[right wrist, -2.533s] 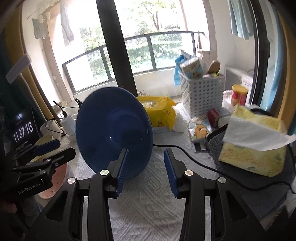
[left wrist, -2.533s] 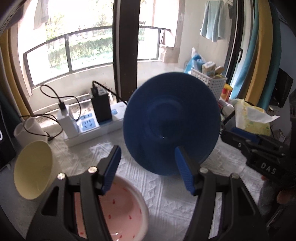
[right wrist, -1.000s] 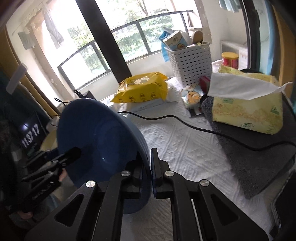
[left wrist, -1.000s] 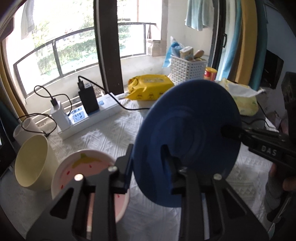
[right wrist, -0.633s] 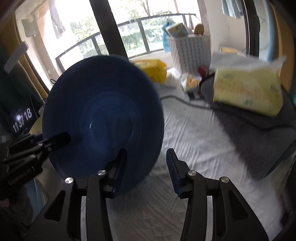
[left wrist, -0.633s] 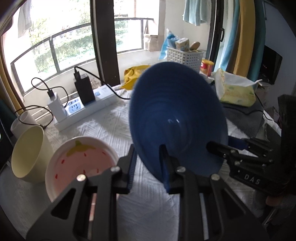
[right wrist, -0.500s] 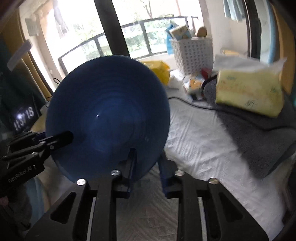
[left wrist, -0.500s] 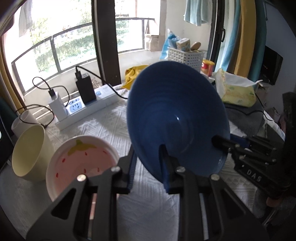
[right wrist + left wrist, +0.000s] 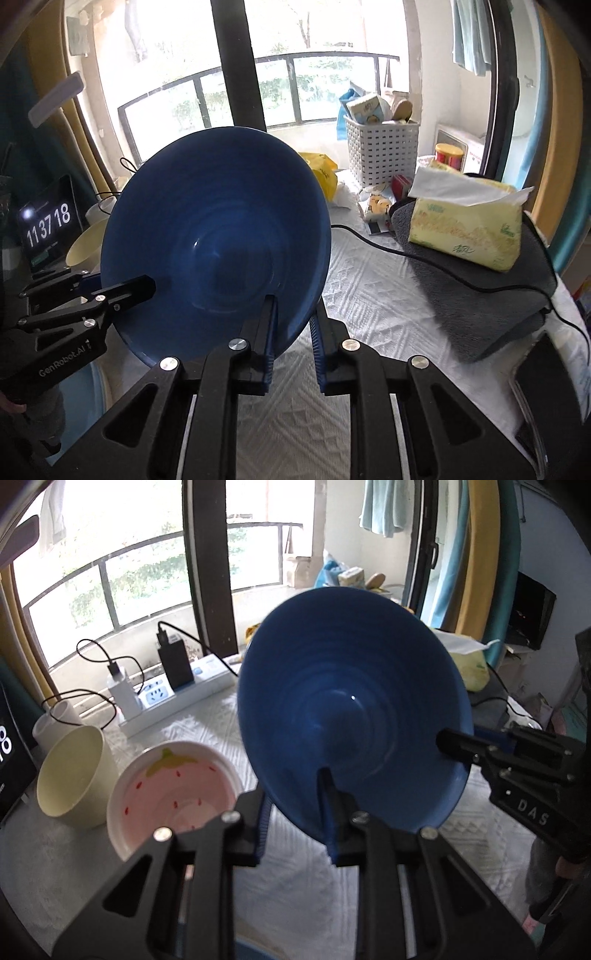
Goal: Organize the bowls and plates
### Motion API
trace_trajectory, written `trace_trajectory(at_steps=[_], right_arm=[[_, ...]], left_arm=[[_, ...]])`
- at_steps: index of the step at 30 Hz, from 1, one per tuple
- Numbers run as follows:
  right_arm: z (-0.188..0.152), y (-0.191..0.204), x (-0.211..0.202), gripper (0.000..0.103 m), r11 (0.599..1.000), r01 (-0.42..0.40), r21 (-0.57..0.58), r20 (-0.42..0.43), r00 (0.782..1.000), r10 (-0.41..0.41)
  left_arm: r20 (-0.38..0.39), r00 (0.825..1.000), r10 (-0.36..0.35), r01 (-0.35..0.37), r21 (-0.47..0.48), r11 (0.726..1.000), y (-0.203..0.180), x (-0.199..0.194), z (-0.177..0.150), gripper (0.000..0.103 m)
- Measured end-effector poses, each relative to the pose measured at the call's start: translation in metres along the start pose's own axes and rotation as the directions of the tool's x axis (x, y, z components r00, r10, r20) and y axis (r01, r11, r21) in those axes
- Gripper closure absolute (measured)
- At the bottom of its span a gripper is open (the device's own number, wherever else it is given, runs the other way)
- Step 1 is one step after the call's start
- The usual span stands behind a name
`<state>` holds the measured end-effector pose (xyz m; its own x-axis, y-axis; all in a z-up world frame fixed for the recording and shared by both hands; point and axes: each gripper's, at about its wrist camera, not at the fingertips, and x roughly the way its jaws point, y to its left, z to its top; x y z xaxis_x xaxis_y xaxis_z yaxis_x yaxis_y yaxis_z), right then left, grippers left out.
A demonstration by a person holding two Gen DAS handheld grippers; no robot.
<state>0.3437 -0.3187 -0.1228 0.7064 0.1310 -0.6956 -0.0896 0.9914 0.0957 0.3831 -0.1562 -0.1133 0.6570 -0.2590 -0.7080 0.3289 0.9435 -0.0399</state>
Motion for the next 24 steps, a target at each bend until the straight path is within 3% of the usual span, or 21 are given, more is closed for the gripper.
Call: trace_trajectory(at_steps=[15,24], right_arm=[[-0.03,0.014,-0.05,0.084,1.0,0.022,-0.006,-0.034,0.999,-0.023],[-0.049,0.016,-0.057,0.084,1.0,0.029,0.002,-0.073,0.997,-0.029]], left_arm=[[-0.062,0.997,-0.051,0.05,-0.02,0.999,-0.016,-0.031,-0.036,0.078],[-0.1,0.992,-0.077,0.073,-0.05,0.996,-0.019,-0.037,-0.054,0.078]])
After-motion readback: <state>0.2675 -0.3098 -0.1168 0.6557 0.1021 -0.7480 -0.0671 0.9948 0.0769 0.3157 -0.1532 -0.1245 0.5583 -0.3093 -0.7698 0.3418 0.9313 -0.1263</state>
